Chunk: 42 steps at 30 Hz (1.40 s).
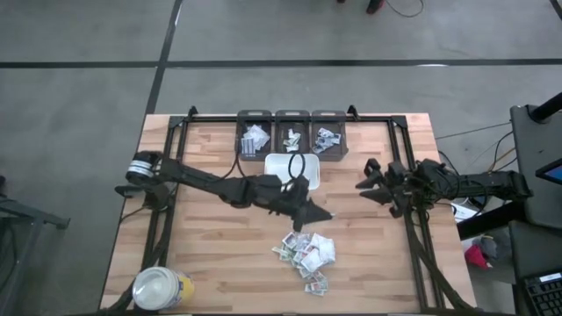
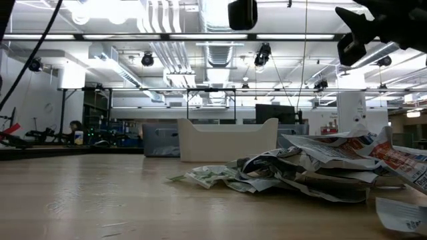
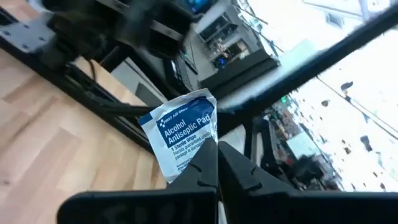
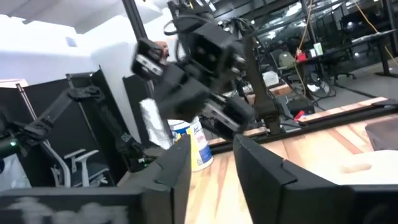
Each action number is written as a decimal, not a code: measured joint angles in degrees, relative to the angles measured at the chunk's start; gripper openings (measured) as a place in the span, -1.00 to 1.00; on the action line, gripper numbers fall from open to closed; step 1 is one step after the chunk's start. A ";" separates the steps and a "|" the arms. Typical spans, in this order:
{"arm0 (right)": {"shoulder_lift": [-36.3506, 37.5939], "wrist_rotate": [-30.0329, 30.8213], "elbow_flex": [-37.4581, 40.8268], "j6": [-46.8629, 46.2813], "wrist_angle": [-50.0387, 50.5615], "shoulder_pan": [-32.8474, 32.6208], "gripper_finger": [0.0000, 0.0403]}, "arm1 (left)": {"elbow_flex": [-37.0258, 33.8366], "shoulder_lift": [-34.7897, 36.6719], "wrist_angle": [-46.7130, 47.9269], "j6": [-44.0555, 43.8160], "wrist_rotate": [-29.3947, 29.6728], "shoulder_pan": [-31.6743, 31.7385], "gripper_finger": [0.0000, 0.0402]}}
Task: Pick & Place First Aid Supplies
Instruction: Put the white alcohol pad into the right black bin
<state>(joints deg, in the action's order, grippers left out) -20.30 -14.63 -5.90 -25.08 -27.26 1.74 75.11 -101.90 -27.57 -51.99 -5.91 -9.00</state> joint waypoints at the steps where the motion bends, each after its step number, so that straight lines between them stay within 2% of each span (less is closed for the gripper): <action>1: -0.47 0.00 -0.47 0.00 -0.07 0.00 -0.34 | 0.00 -0.24 -0.09 -0.31 -0.91 0.78 -1.00; 7: -4.69 0.00 -4.42 2.33 1.62 0.02 -0.08 | 0.17 -1.08 -2.74 -2.36 -5.77 4.88 -1.00; 12: -9.70 0.44 -9.65 7.98 9.84 0.04 0.03 | 0.20 -1.06 -3.10 -2.56 -9.04 7.33 -1.00; 20: -18.56 2.82 -20.18 14.62 18.82 0.08 0.09 | 0.17 -1.04 -3.81 -3.32 -15.24 8.16 -1.00; 30: -28.55 1.92 -31.93 15.26 33.96 0.04 0.12 | 0.17 -1.04 -2.45 -2.62 -21.10 8.90 -1.00; 35: -29.80 1.38 -35.23 15.72 40.96 0.04 0.12 | 0.11 -0.73 2.05 -3.21 -23.85 9.13 -1.00; 39: -29.18 -2.50 -35.49 15.74 42.19 0.04 0.12 | 0.07 0.07 7.71 -1.62 -24.22 9.29 -1.00; 42: -28.78 -4.35 -35.55 15.05 41.70 0.02 0.12 | 0.06 0.34 7.57 -0.41 -23.42 9.58 -1.00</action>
<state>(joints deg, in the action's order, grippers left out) -49.08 -18.98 -41.45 -10.04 14.44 1.76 75.17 -101.56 -20.00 -52.40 -29.34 0.58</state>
